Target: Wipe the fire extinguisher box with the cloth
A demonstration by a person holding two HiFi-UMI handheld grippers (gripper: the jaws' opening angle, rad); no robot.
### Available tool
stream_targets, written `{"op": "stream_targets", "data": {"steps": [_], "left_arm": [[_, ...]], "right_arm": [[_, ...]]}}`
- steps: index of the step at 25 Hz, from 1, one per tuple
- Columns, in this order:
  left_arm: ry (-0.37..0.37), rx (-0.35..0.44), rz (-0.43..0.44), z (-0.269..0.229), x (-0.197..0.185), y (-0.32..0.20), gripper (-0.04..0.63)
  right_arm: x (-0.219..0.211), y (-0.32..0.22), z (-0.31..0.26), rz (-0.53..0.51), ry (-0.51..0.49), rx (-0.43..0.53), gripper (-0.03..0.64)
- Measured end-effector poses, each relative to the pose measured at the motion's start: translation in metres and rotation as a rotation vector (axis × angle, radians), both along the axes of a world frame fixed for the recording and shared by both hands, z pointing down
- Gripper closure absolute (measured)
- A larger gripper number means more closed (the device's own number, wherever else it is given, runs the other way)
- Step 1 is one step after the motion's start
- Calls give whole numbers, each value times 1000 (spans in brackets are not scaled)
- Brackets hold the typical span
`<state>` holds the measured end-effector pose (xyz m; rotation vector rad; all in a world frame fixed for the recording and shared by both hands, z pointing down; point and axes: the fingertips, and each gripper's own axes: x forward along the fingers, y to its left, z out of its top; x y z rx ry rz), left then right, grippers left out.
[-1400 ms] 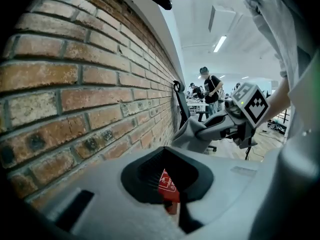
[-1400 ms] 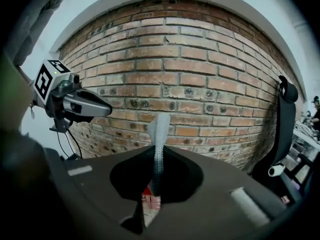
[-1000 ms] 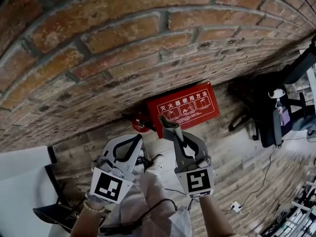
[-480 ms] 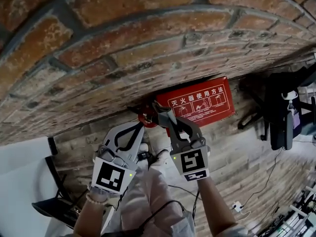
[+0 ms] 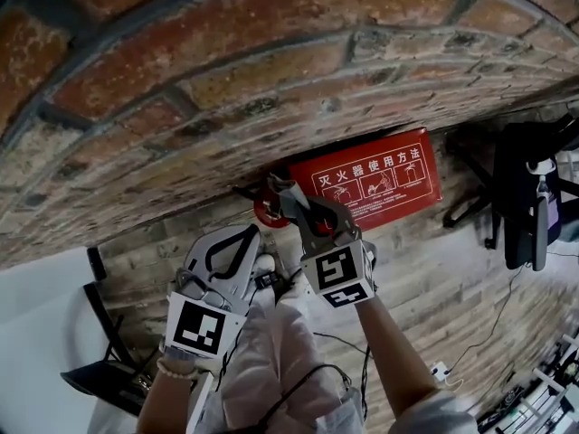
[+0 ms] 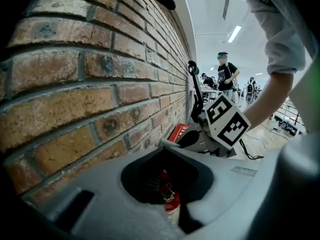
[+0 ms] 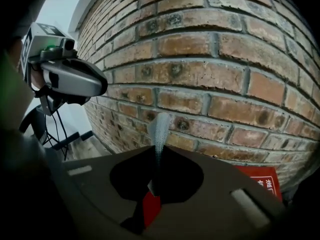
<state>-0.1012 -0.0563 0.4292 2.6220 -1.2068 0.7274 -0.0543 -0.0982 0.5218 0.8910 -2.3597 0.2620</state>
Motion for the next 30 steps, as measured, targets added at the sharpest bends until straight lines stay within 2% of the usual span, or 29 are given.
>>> {"op": "stream_targets", "data": {"steps": [5,19,30], "left_arm": [[-1,-14,-17,9,0,-9,598],[-1,-18,2,19,17,-23,598],[0,-41,22,27,29,-24,598]], "right_arm": [[-3,-13,23,-17,22,-16,598],[8,-34,65,-18,99,-46,598],[15,-37,73,-45,137,-32,598]]}}
